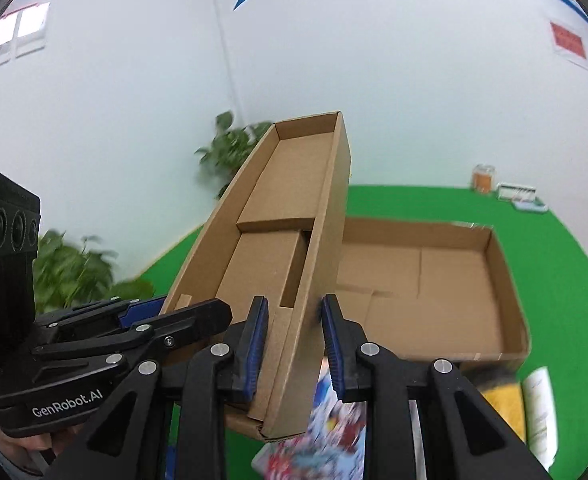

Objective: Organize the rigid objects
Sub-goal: 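Lower the insert into the large box along its side wall, open grippers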

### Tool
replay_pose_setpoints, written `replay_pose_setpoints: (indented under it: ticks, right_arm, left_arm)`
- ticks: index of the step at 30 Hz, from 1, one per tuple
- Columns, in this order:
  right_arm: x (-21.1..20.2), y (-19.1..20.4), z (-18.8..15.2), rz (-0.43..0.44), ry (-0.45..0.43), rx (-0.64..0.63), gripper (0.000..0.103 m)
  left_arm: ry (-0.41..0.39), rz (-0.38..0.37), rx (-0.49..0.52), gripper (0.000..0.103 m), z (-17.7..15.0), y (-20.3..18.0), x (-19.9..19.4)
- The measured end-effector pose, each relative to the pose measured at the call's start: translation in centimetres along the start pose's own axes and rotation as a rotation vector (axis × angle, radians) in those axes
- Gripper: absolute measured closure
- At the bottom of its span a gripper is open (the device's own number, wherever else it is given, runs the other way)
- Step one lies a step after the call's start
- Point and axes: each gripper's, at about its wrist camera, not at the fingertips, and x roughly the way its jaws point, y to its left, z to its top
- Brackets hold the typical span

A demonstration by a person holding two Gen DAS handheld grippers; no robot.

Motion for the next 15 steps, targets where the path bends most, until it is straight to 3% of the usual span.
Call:
replay_pose_setpoints:
  ticks: [6, 9, 15]
  right_arm:
    - [4.1, -1.9, 4.4, -0.014, 0.011, 0.031, 0.077]
    - [8.0, -3.3, 6.7, 0.001, 0.046, 0.053, 0.077]
    - [15.5, -4.3, 7.9, 0.044, 0.14, 0.092, 0.077]
  left_arm:
    - [-0.009, -0.003, -0.006, 0.075, 2.9, 1.3, 2.6]
    - [0.0, 0.016, -0.015, 0.075, 3.5, 2.4, 4.0]
    - [0.046, 0.057, -0.055, 0.075, 4.5, 5.2, 7.3]
